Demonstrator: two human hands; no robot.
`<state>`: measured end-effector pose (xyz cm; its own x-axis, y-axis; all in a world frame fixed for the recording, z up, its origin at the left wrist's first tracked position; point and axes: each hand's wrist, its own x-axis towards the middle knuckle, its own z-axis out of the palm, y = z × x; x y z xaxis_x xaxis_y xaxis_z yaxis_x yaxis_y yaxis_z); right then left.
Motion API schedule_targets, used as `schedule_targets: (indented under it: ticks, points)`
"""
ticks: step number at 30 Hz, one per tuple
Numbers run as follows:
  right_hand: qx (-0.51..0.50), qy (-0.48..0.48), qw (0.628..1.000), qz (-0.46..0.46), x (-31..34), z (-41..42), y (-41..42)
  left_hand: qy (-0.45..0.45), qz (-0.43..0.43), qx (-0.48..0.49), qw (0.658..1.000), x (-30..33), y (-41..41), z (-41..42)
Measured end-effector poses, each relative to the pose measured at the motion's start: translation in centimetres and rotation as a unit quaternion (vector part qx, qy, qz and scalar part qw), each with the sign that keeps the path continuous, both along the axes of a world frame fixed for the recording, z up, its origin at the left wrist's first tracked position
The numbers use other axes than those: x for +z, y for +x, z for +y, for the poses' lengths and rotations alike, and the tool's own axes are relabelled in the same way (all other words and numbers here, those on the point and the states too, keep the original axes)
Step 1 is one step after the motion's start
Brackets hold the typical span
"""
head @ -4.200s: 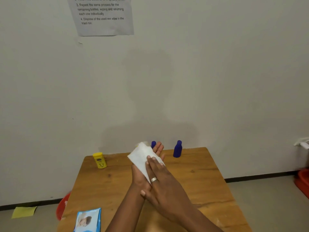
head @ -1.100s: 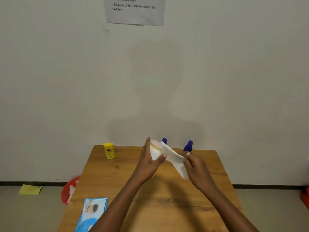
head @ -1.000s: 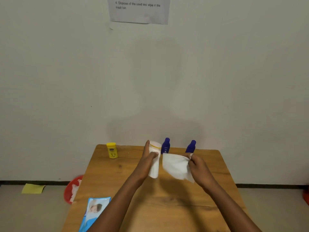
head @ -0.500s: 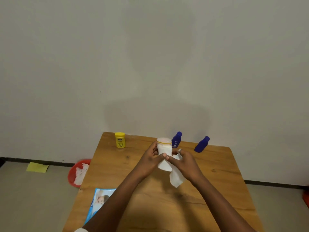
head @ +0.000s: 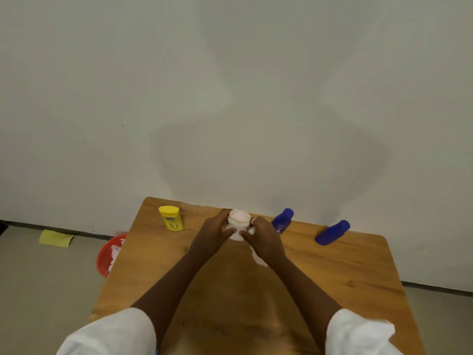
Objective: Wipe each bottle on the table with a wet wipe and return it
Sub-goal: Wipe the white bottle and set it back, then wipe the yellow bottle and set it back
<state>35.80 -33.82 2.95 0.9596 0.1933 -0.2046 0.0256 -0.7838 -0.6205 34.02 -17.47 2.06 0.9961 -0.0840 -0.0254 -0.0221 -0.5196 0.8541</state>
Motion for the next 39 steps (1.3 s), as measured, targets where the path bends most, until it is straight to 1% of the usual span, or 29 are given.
schedule_targets:
  ticks: [2,4,9,12,18,21,23,25,27,29,30,32,34,35,36,39]
  points:
    - [-0.005,0.021,1.000,-0.017,-1.8,0.2,1.3,0.011,-0.018,-0.008,1.000,-1.6,1.3,0.3]
    - [-0.008,0.028,0.999,-0.019,-3.5,0.5,2.4,0.025,-0.018,-0.009,0.999,-3.2,2.4,0.6]
    - [0.016,0.009,1.000,-0.014,-6.4,0.9,4.6,0.047,-0.009,-0.004,0.999,-6.4,4.2,1.1]
    - [0.030,-0.009,0.999,-0.011,-7.5,0.9,5.1,0.056,-0.010,0.000,0.998,-7.6,4.6,1.3]
    - [0.015,-0.003,1.000,-0.017,-9.0,0.8,5.4,0.073,-0.009,-0.006,0.997,-9.2,5.1,1.6]
    - [0.017,-0.014,1.000,-0.006,-9.2,0.6,5.4,0.101,0.018,-0.007,0.995,-9.9,4.6,1.7]
    - [0.008,-0.006,1.000,0.010,-9.3,0.3,5.2,0.097,0.042,0.014,0.994,-10.2,3.7,1.9]
    - [-0.017,0.014,0.999,0.030,-9.3,-0.3,4.7,0.075,0.060,0.049,0.994,-10.1,2.0,2.4]
    - [-0.043,0.035,0.997,0.052,-9.0,-1.1,3.6,0.049,0.060,0.089,0.993,-9.7,-0.8,3.3]
    - [-0.059,0.063,0.995,0.059,-8.3,-2.0,1.9,0.001,0.047,0.150,0.988,-8.5,-4.1,4.4]
    - [-0.066,0.084,0.992,0.061,-8.0,-2.5,0.9,-0.033,0.040,0.190,0.980,-7.8,-5.7,5.0]
    - [-0.082,0.120,0.987,0.070,-7.5,-3.8,-1.3,-0.092,0.025,0.285,0.954,-6.7,-7.7,6.7]
    - [-0.096,0.128,0.983,0.094,-7.1,-5.2,-3.5,-0.103,0.018,0.359,0.927,-6.3,-7.9,9.2]
    - [-0.101,0.129,0.980,0.111,-7.0,-5.8,-4.4,-0.093,0.023,0.375,0.922,-6.1,-7.4,10.6]
    - [-0.106,0.134,0.977,0.125,-6.9,-6.5,-5.3,-0.081,0.030,0.371,0.925,-5.9,-6.7,11.9]
    - [-0.133,0.148,0.967,0.157,-6.7,-8.3,-7.3,-0.057,0.069,0.286,0.954,-5.4,-4.1,14.3]
